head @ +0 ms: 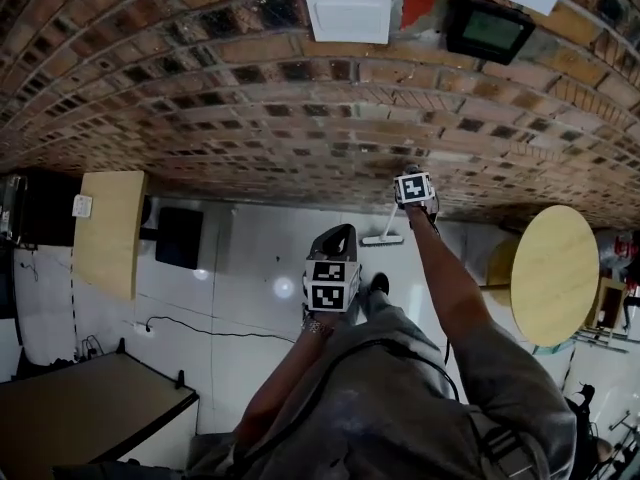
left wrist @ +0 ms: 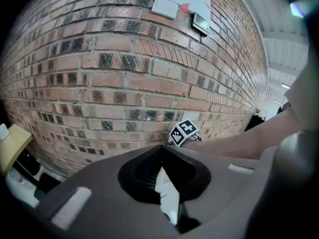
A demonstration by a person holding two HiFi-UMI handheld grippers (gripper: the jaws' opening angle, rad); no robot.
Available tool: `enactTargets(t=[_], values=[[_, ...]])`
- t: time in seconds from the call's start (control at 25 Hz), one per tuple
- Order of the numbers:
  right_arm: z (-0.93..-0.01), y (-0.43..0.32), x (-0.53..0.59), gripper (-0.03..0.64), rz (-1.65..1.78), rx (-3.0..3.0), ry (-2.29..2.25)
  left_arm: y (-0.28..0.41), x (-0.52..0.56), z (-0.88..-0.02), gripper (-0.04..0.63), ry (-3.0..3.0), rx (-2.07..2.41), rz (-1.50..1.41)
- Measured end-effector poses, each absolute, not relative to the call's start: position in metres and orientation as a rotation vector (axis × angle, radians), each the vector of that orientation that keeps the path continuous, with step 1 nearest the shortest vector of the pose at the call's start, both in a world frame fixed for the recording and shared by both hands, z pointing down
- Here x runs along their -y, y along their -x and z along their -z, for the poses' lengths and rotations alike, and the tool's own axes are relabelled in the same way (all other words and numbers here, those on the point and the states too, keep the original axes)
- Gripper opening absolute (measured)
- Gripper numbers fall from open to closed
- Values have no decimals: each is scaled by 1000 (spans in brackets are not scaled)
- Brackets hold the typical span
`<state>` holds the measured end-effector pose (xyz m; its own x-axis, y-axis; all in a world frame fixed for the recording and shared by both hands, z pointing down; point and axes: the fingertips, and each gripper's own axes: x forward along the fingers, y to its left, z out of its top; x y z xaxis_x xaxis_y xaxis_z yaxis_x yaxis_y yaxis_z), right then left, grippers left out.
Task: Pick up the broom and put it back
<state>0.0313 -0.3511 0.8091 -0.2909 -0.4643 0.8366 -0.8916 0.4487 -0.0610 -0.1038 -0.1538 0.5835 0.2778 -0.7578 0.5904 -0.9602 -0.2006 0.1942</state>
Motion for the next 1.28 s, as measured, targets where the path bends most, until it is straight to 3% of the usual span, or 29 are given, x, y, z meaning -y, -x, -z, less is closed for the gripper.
enactTargets(t=[0.32,0.88,1.28], values=[[-779,-44,299,98,-671,1998,-1114,104,169,-573,5,-2073,1542,-500],[-569,-63,241,100,-544,2219,-1257,62,226,-556,2,-2182,1509,-497],[-561,-62,236,101,-573,2239,-1248,33,227,-549,0,-2210,1446,-535]])
